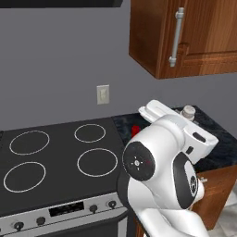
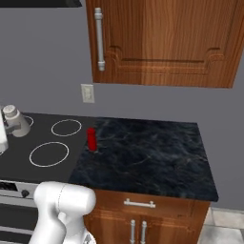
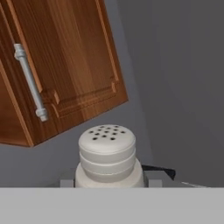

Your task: Collect the turmeric, ketchup, and shaker from the cabinet and place them next to the stove.

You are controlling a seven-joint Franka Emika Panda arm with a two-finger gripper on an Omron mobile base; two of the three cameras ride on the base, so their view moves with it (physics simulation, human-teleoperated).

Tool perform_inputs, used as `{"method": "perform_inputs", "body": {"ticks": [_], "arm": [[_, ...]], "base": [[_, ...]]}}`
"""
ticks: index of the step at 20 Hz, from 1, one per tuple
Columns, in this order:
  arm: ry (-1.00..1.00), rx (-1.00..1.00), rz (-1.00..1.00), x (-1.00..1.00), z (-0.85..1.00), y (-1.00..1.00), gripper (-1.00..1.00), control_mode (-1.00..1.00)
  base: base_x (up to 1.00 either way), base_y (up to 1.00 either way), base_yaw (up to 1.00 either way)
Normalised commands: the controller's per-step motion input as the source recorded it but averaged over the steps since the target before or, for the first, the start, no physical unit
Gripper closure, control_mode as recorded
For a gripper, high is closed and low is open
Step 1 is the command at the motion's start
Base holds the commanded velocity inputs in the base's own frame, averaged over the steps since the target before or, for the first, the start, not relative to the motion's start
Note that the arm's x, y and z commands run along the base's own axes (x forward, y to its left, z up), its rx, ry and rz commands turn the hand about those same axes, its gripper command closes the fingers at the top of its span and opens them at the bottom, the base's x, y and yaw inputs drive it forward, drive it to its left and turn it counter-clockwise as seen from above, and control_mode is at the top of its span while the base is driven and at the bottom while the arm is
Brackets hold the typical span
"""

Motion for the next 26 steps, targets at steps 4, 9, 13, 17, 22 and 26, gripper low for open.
{"method": "perform_inputs", "body": {"ticks": [4, 9, 13, 17, 22, 26], "arm": [[0.0, 0.0, 0.12, 0.15, -0.43, -0.2, 1.0, -1.0], [0.0, 0.0, 0.21, 0.26, -0.7, -0.33, 1.0, -1.0], [0.0, 0.0, 0.26, 0.3, -0.74, -0.32, 1.0, -1.0], [0.0, 0.0, 0.31, 0.3, -0.69, -0.31, 1.0, -1.0], [0.0, 0.0, 0.4, 0.33, -0.75, -0.27, 1.0, -1.0], [0.0, 0.0, 0.47, 0.3, -0.9, -0.29, 1.0, -1.0]], "base": [[0.06, -0.05, 0.04], [0.0, 0.0, 0.0], [0.0, 0.0, 0.0], [0.0, 0.0, 0.0], [0.0, 0.0, 0.0], [0.0, 0.0, 0.0]]}}
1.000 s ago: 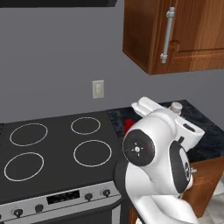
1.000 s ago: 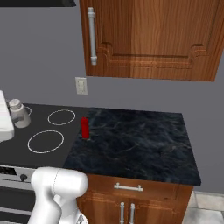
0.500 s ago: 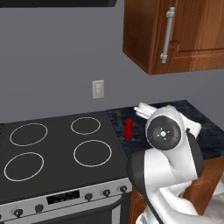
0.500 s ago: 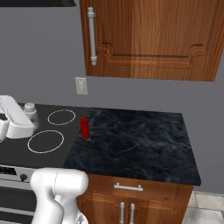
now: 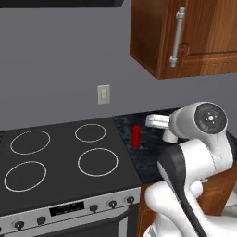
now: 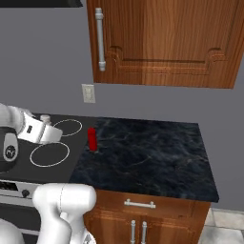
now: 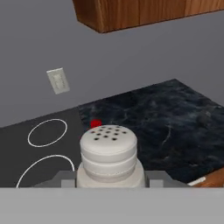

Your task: Collect the turmeric, ketchup, and shaker from the cabinet and place them next to the stove.

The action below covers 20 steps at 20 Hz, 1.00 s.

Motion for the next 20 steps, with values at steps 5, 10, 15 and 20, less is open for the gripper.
{"method": "perform_inputs", "body": {"ticks": [5, 10, 15, 20], "arm": [[-0.01, 0.0, 0.54, 0.13, -1.0, -0.33, 1.0, -1.0], [-0.04, -0.01, 0.55, 0.1, -1.0, -0.53, 1.0, -1.0], [-0.16, -0.01, 0.51, 0.01, -1.0, -0.46, 1.0, -1.0], [-0.27, 0.0, 0.47, 0.0, -0.85, -0.21, 1.0, -1.0]], "base": [[0.0, 0.0, 0.0], [0.0, 0.0, 0.0], [0.0, 0.0, 0.0], [0.0, 0.0, 0.0]]}}
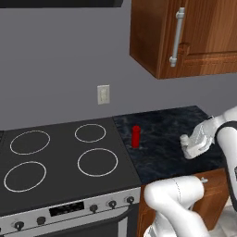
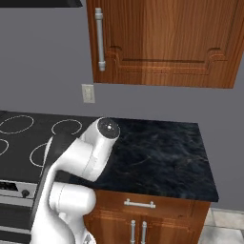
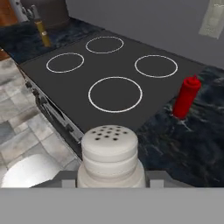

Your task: Collect the turmeric, ketchup, and shaker from the cabinet and place them next to the stove.

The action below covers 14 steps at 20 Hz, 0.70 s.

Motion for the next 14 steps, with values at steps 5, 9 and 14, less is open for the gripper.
{"method": "perform_inputs", "body": {"ticks": [5, 9, 14], "arm": [[-0.14, 0.04, 0.42, 0.0, -0.47, -0.07, 1.0, -1.0], [-0.06, 0.09, 0.3, 0.0, -0.22, 0.0, 1.0, -1.0], [-0.03, 0.15, 0.19, 0.09, -0.19, 0.14, 1.0, -1.0]], "base": [[0.0, 0.0, 0.0], [0.0, 0.0, 0.0], [0.0, 0.0, 0.0]]}}
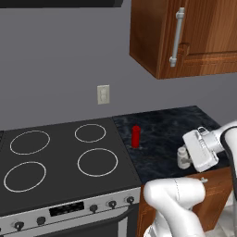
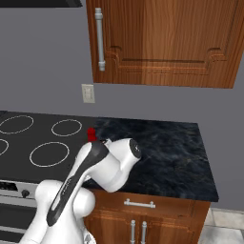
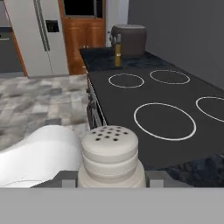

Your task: Collect the turmeric, ketchup, and shaker from the cabinet and place them next to the stove.

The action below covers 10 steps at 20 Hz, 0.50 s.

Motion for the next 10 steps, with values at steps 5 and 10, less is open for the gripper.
{"method": "perform_inputs", "body": {"ticks": [5, 10], "arm": [[0.0, 0.22, 0.12, 0.23, -0.16, 0.16, 1.0, -1.0], [0.0, 0.24, 0.07, 0.39, -0.07, 0.08, 1.0, -1.0]], "base": [[0.0, 0.0, 0.0], [0.0, 0.0, 0.0]]}}
